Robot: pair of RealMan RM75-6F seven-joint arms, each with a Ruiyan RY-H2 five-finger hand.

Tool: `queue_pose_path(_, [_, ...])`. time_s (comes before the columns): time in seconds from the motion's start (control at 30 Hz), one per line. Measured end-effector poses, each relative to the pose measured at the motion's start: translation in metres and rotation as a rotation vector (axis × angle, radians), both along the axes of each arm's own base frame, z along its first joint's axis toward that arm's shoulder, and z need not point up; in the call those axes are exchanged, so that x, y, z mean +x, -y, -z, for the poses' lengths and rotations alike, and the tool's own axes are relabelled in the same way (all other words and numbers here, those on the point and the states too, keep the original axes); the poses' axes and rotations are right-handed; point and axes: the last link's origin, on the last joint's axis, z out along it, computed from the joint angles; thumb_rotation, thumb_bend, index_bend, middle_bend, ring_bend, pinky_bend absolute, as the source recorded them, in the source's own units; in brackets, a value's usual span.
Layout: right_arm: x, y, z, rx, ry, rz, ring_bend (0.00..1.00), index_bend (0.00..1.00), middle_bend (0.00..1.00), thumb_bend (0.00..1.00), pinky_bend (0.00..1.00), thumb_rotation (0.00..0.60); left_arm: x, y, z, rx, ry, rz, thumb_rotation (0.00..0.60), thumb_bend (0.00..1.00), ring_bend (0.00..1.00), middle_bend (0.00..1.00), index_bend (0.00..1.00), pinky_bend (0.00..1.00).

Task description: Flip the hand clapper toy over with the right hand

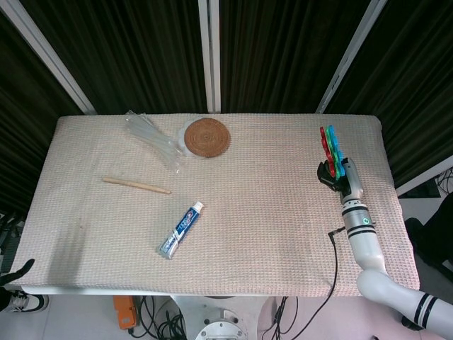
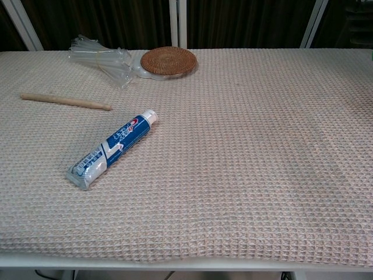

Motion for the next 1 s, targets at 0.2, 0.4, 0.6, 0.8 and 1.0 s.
queue_pose_path(0.2, [0.005, 0.0, 0.003, -0.01, -0.217, -0.11, 1.0, 1.0, 1.0, 0.93, 1.0, 0.6, 0.0, -0.001, 0.0, -0.003, -0.001, 0.0, 0.6, 0.19, 0.0, 0.03, 0.11, 0.09])
queue_pose_path(0.4, [0.007, 0.0, 0.011, -0.081, -0.733, -0.26, 1.0, 1.0, 1.0, 0.93, 1.0, 0.6, 0.0, -0.001, 0.001, -0.006, 0.002, -0.004, 0.6, 0.19, 0.0, 0.03, 0.11, 0.09])
queue_pose_path(0.6, [0.008, -0.002, 0.034, -0.128, -1.176, -0.324, 1.0, 1.0, 1.0, 0.9, 1.0, 0.6, -0.001, 0.001, 0.0, -0.005, 0.003, -0.006, 0.6, 0.19, 0.0, 0.03, 0.11, 0.09])
queue_pose_path(0.8, [0.009, 0.0, 0.059, -0.095, -1.203, -0.277, 1.0, 1.0, 1.0, 0.83, 1.0, 0.6, -0.002, 0.001, 0.0, -0.005, 0.005, -0.008, 0.6, 0.19, 0.0, 0.03, 0.11, 0.09])
queue_pose_path(1.0, [0.003, 0.003, 0.083, -0.056, -1.198, -0.205, 1.0, 1.0, 1.0, 0.77, 1.0, 0.6, -0.003, 0.0, 0.002, -0.01, 0.01, -0.011, 0.6, 0.19, 0.0, 0.03, 0.11, 0.09])
